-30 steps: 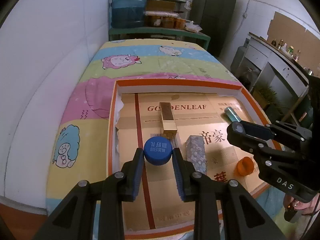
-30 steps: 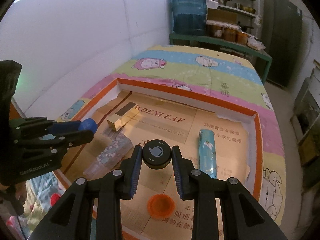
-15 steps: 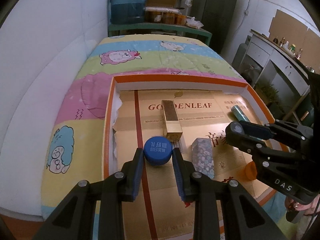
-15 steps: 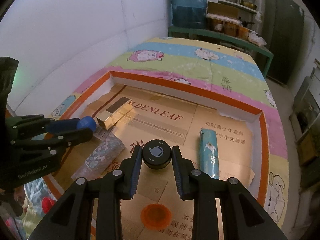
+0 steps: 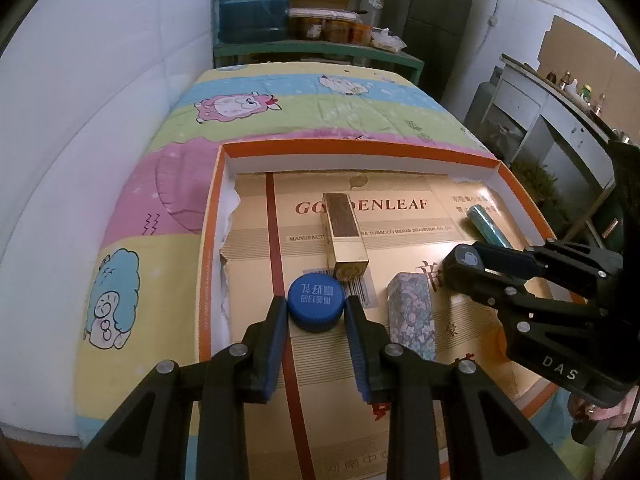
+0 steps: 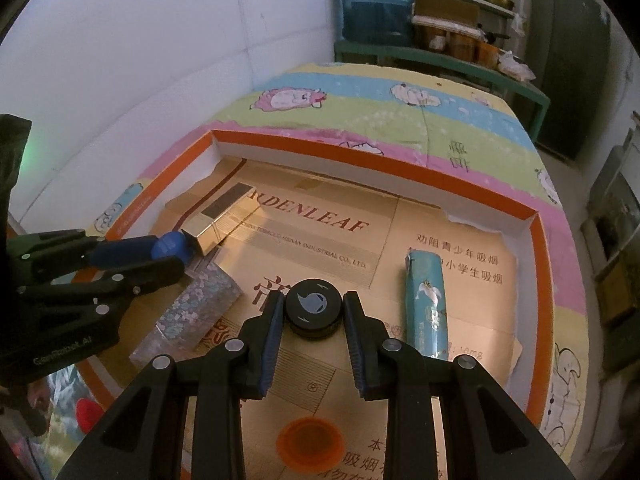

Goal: Organize rigid objects
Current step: 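Lower both caps into the tray and open the right then left tool, then withdraw both tools from the tray toward the remaining caps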

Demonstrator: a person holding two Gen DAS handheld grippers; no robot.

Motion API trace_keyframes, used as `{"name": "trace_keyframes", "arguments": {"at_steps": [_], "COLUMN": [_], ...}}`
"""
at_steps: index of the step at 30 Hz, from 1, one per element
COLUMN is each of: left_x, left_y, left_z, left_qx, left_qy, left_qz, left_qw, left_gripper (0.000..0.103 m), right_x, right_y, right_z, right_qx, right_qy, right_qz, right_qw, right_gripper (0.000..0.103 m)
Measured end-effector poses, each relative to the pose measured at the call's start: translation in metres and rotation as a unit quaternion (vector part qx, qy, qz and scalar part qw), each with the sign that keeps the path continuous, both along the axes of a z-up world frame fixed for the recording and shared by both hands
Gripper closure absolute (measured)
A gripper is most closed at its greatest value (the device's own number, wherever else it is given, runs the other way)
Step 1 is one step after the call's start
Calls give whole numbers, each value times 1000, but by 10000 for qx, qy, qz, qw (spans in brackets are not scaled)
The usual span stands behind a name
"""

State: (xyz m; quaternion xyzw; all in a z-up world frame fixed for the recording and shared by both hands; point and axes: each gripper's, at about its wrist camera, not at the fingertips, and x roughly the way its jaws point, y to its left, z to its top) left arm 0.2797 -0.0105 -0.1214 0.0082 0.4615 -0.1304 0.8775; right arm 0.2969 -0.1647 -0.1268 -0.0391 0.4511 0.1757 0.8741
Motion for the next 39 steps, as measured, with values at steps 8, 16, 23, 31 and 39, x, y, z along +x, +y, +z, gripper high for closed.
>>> {"name": "trace_keyframes", "arguments": {"at_steps": [8,16,23,31,39], "left_x": [1,-3,-11,-22,-39], "left_y": [1,-2,-3,-4,-1], "left_z": [-1,2,12,25,37], "left_qx": [-43,14,5,22,-27], "left_qy": [23,-35,-160,-289,-393], "left_qz": [-46,-34,-43,-38,-27], "left_qw": [10000,10000,9999,9996,9992], "left_gripper": [73,73,73,73,73], "right_x": [-1,-2,-8,-19,-36], "right_y": [1,-1,-3,-6,-6], "right_z": [-1,0,9,18,32], "right_qx": [-56,-94,-85,-28,23], "right_qy": [-27,-81,-178,-209,-294], "right_qz": [7,-87,-152,-260,-306], "right_qw": [10000,9999,9997,9994,9991], "right_gripper": [72,60,59,59,59]}}
